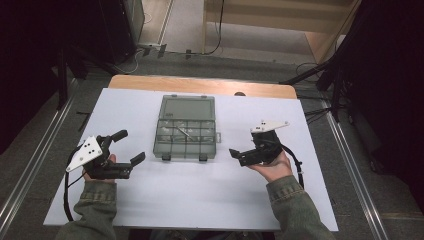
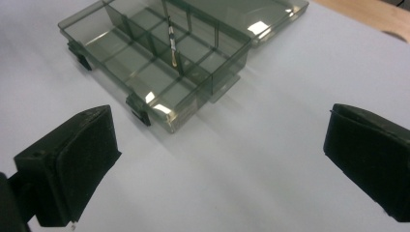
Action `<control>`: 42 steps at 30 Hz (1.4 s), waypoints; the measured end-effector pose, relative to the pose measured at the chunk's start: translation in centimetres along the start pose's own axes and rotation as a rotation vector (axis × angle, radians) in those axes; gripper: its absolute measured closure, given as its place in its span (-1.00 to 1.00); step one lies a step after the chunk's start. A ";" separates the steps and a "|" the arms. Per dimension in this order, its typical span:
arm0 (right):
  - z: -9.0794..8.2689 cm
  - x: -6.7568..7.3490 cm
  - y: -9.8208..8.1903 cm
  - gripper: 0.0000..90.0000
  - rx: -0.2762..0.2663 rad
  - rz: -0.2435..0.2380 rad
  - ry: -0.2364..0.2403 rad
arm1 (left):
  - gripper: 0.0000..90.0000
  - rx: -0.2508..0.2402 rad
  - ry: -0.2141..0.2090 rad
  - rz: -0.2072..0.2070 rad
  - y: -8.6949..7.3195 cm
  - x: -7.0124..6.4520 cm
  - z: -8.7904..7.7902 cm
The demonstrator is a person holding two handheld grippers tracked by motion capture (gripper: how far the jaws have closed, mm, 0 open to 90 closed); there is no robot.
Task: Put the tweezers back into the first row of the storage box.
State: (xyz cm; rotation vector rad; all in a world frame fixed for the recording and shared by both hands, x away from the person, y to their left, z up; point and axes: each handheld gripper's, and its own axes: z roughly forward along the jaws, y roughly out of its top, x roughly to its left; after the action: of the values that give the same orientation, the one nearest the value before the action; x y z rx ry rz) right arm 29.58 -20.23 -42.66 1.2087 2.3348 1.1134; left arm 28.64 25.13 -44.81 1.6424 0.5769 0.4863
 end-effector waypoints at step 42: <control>-4.0 -1.2 -11.9 -1.00 -0.267 0.100 -0.108 | -0.87 0.009 0.001 0.003 0.0 -0.2 -0.2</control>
State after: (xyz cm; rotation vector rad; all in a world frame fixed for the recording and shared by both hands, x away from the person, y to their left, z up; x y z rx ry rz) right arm 21.34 -27.35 -48.99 1.2609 1.9909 1.3096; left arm 28.41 25.18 -44.77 1.6523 0.5782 0.4876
